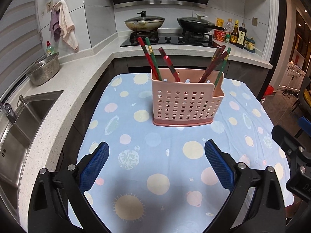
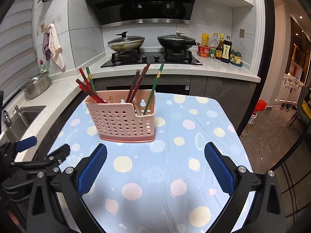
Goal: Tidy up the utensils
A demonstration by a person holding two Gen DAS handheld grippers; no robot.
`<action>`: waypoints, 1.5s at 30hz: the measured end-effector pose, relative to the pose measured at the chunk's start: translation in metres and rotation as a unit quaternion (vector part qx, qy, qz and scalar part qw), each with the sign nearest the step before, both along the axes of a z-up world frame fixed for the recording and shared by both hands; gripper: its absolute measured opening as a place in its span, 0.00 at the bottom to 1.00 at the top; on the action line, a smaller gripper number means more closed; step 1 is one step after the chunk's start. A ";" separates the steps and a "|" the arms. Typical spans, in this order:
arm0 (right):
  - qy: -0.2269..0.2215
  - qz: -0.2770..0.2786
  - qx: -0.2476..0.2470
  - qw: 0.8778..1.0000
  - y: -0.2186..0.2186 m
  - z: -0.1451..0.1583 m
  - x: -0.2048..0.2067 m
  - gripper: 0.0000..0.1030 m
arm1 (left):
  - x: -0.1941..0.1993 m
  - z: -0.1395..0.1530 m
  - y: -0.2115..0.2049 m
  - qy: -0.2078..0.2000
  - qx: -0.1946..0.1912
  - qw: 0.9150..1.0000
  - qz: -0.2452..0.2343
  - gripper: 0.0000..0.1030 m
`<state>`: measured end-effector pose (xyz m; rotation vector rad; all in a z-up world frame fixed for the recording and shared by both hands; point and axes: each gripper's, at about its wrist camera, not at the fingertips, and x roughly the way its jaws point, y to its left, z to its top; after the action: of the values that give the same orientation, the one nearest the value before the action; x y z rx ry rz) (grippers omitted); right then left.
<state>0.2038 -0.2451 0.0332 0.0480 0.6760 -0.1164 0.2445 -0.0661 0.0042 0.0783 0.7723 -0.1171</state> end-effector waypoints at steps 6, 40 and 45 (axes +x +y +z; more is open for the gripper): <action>0.007 0.004 -0.013 1.000 0.004 -0.009 -0.001 0.94 | -0.001 -0.003 0.000 0.001 0.003 1.000 -0.003 0.92; 0.035 0.001 -0.001 0.999 0.000 -0.032 0.005 0.94 | 0.009 -0.013 0.007 0.008 0.006 1.000 0.005 0.92; 0.036 0.005 -0.001 0.999 0.001 -0.034 0.005 0.94 | 0.007 -0.012 0.003 0.005 0.008 1.000 -0.001 0.92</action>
<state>0.2088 -0.2440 -0.0003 0.0385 0.7489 -0.1105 0.2519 -0.0635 -0.0073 0.0943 0.7826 -0.1123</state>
